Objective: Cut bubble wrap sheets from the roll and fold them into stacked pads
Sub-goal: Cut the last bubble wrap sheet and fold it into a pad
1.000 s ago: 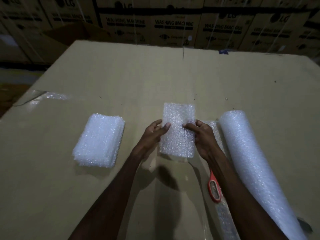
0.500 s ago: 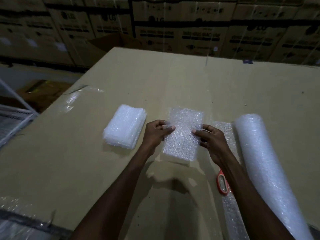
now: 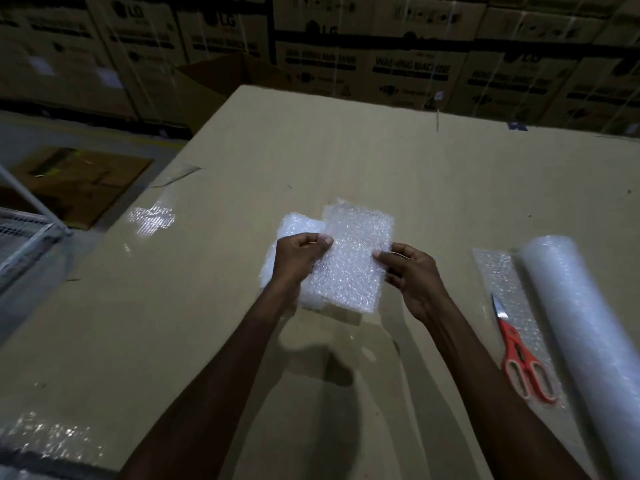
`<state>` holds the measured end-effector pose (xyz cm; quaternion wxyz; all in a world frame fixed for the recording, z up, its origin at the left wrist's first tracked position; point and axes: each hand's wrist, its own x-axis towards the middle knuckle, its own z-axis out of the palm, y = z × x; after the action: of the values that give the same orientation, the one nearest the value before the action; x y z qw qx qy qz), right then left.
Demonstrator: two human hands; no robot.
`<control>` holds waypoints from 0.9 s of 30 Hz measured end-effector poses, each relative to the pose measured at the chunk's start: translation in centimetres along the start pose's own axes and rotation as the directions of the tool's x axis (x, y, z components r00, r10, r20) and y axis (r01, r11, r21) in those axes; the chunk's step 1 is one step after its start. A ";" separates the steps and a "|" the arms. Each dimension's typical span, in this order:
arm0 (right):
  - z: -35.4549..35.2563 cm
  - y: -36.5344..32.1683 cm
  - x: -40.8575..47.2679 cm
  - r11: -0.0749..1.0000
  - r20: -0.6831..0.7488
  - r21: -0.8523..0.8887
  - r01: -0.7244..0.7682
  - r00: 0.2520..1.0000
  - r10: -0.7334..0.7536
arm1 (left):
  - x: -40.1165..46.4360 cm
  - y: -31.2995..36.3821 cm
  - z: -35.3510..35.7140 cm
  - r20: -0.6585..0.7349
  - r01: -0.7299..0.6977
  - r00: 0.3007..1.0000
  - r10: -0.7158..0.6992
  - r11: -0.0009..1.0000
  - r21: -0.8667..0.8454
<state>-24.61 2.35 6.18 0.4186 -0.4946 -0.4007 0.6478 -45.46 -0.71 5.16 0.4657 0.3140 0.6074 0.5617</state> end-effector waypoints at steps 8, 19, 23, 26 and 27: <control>8.1 1.3 4.3 0.999 -0.124 -0.009 -0.041 0.992 0.040 | 5.6 1.4 -6.4 0.036 0.061 0.997 -0.064 0.994 0.086; 9.2 3.9 6.6 0.953 -0.335 -0.297 -0.057 0.941 -0.049 | 9.7 -2.5 -7.4 0.000 -0.018 1.000 0.020 0.916 0.400; 9.4 5.2 6.2 0.882 -0.360 -0.468 -0.054 0.923 -0.135 | 8.6 -2.8 -7.3 -0.003 -0.100 0.993 0.122 0.826 0.555; 9.4 5.1 5.9 0.881 -0.386 -0.468 -0.064 0.912 -0.138 | 8.1 -2.7 -7.5 0.011 -0.099 0.993 0.114 0.812 0.575; 9.4 5.1 5.8 0.888 -0.393 -0.453 -0.083 0.912 -0.115 | 8.1 -2.8 -7.7 0.025 -0.093 0.995 0.097 0.805 0.586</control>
<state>-35.44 5.10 1.45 0.3693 -0.7005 -0.4501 0.4126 -55.12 3.12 0.25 0.3158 0.4704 0.7359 0.3706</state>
